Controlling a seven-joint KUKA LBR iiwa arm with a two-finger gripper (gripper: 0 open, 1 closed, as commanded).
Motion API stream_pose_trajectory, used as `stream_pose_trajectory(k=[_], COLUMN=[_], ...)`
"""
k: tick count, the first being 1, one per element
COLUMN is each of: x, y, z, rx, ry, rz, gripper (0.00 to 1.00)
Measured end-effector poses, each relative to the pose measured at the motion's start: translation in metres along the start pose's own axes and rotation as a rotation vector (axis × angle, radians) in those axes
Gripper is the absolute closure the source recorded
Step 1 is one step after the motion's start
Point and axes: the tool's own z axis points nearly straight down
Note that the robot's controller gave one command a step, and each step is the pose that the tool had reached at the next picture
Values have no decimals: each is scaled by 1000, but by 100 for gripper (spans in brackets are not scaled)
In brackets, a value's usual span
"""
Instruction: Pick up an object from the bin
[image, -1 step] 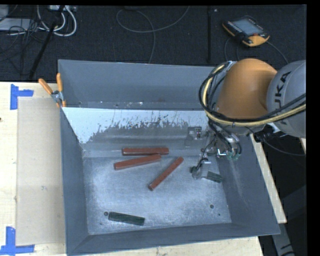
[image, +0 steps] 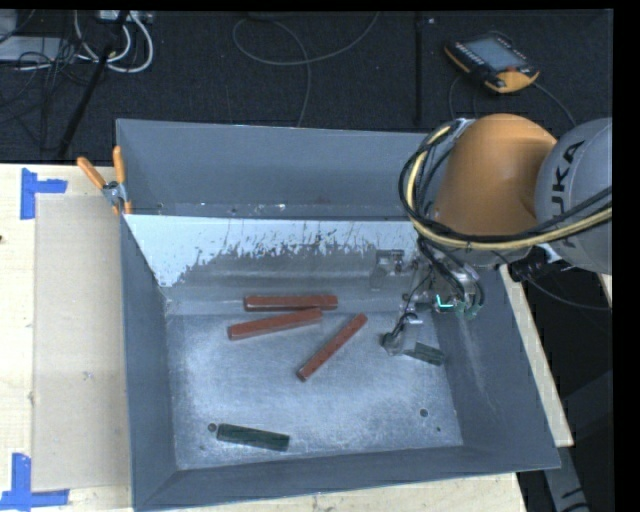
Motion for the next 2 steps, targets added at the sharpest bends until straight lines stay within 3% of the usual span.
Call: stream_pose_trajectory(k=[1, 2], x=[-12, -7], y=[31, 59], z=[38, 85], rx=[2, -1], ry=[-10, 0], rz=[41, -38], gripper=[0, 0])
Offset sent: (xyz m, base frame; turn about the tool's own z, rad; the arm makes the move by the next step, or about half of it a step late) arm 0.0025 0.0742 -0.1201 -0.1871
